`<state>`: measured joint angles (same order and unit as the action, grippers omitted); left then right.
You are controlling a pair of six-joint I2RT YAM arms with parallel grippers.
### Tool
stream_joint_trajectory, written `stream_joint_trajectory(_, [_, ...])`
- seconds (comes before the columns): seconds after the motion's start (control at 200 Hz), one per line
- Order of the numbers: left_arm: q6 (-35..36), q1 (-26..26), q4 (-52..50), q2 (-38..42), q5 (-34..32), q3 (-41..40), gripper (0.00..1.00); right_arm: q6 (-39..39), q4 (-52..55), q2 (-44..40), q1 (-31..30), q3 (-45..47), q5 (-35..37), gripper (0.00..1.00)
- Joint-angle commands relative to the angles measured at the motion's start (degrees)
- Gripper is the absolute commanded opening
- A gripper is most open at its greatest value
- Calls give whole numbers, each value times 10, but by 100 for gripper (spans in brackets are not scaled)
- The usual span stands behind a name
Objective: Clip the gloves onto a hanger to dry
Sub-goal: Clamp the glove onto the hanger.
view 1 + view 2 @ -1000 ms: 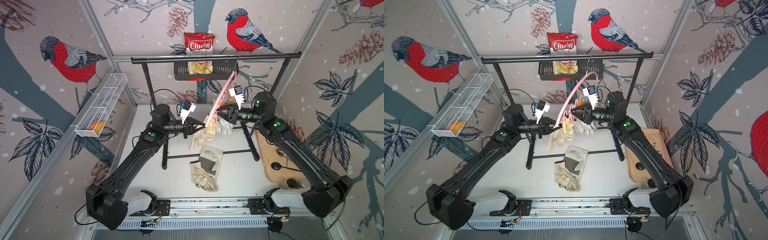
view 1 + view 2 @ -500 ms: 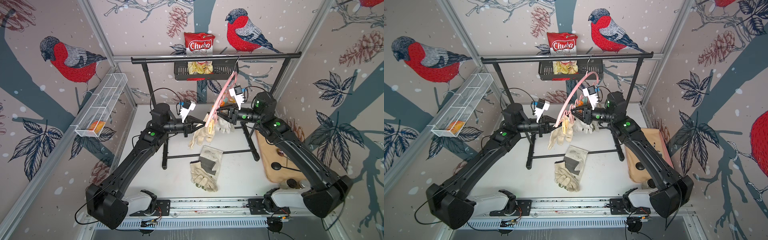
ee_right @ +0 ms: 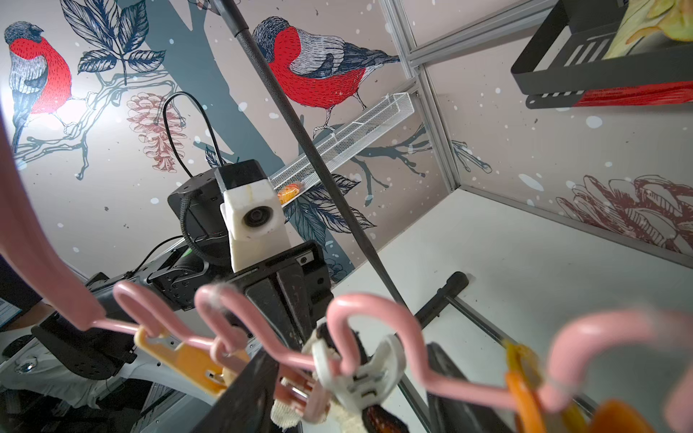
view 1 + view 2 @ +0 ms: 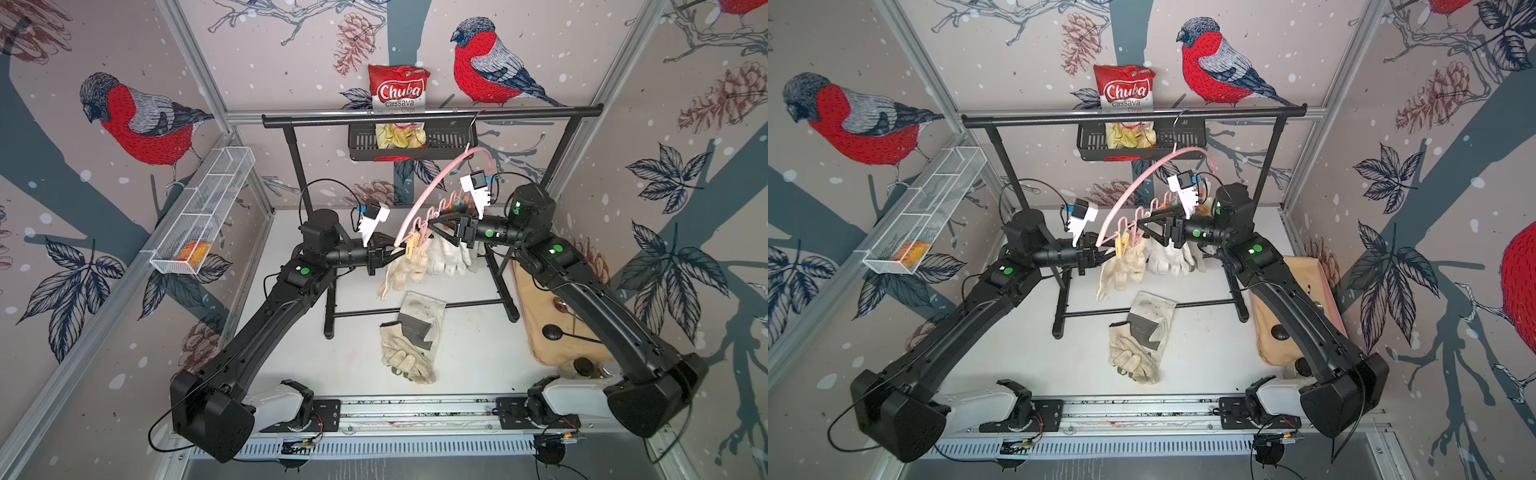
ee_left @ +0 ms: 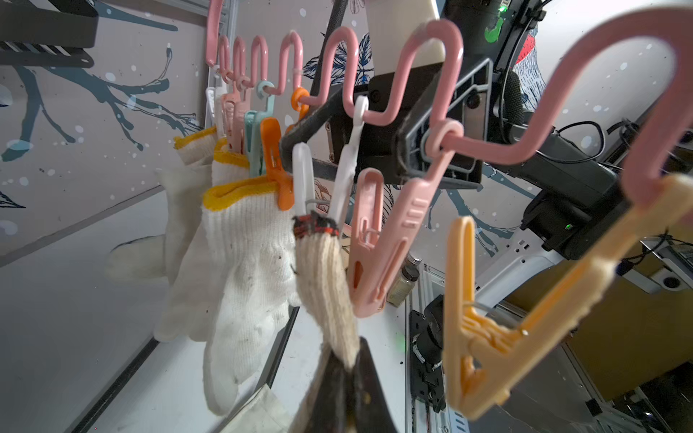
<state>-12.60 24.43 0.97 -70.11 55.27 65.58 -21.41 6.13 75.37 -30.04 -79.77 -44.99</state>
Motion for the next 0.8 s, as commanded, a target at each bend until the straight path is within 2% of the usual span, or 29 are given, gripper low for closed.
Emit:
stream_joint_trajectory(0.0, [10, -3, 31, 8, -18, -4, 4, 0, 0, -8, 0, 3, 24, 70])
stream_joint_trajectory(0.165, [19, -8, 31, 22, -60, -14, 18, 10, 24, -22, 0, 15, 49, 75])
stream_joint_trajectory(0.36, [25, -33, 37, 62, -185, -45, 30, 13, 52, -59, 0, 45, 88, 80])
stream_joint_trajectory(0.455, [9, -57, 56, 88, -233, -70, 44, 9, 57, -77, -1, 68, 102, 82])
stream_joint_trajectory(0.485, [4, -64, 63, 95, -238, -78, 46, 7, 60, -81, 0, 73, 106, 83])
stream_joint_trajectory(0.54, [-12, -74, 81, 108, -242, -94, 60, 6, 67, -87, -1, 81, 110, 83])
stream_joint_trajectory(0.57, [-18, -75, 90, 115, -240, -103, 63, 3, 71, -89, 0, 86, 112, 83])
stream_joint_trajectory(0.58, [-19, -75, 91, 117, -240, -104, 70, 3, 72, -90, 0, 87, 112, 83])
stream_joint_trajectory(0.595, [-21, -75, 94, 119, -239, -107, 73, 2, 74, -91, 0, 89, 113, 83])
stream_joint_trajectory(0.66, [-30, -76, 103, 131, -232, -115, 77, -2, 83, -101, -2, 100, 123, 82])
stream_joint_trajectory(0.795, [-38, -76, 97, 161, -240, -129, 79, -19, 108, -135, -9, 138, 166, 78])
